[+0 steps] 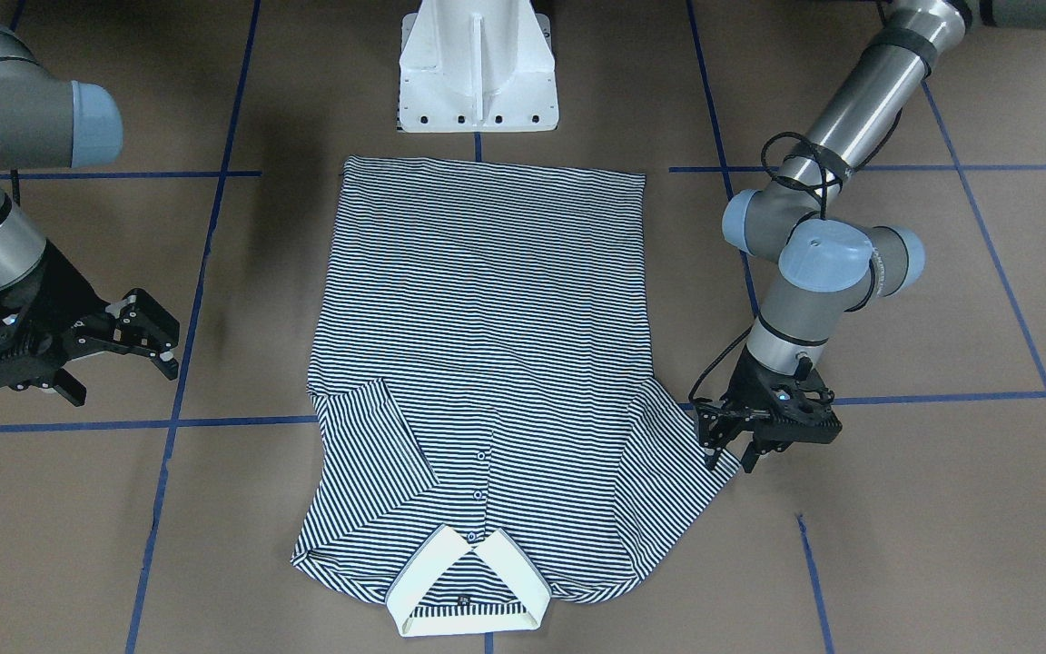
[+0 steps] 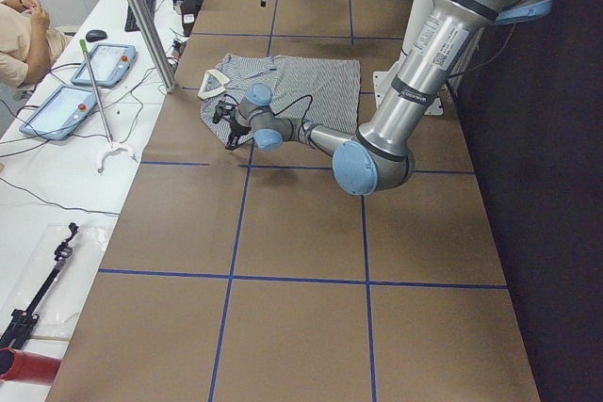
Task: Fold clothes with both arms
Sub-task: 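Move the left gripper toward the sleeve nearest it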
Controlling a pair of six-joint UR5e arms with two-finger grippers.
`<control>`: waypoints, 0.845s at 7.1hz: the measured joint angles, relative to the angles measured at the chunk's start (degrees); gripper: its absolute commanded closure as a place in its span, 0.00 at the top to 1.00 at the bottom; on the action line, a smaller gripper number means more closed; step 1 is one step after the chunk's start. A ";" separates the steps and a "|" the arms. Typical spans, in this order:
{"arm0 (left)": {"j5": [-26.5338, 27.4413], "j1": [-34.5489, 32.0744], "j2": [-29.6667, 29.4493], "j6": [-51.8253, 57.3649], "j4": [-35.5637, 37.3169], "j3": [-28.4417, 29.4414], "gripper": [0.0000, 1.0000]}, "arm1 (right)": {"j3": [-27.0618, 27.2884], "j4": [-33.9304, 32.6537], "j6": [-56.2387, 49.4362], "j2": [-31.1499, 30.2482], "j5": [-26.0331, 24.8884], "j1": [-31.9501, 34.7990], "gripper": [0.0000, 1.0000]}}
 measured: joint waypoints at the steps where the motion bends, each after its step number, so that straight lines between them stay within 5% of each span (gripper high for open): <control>1: -0.04 0.06 0.10 0.02 -0.04 0.04 0.55 | 0.00 0.00 0.00 -0.02 0.00 0.00 1.00; 3: -0.01 0.08 0.29 0.08 -0.07 0.18 0.55 | 0.05 0.00 0.00 -0.08 0.00 0.00 1.00; 4: 0.01 0.07 0.28 0.08 -0.07 0.28 0.40 | 0.07 0.00 0.00 -0.08 0.00 0.00 1.00; 5: 0.00 0.08 0.23 0.05 -0.07 0.42 0.00 | 0.08 0.00 0.00 -0.05 0.00 0.00 1.00; 6: -0.04 0.09 0.20 -0.03 -0.12 0.60 0.00 | 0.08 0.00 0.00 -0.03 0.00 0.00 1.00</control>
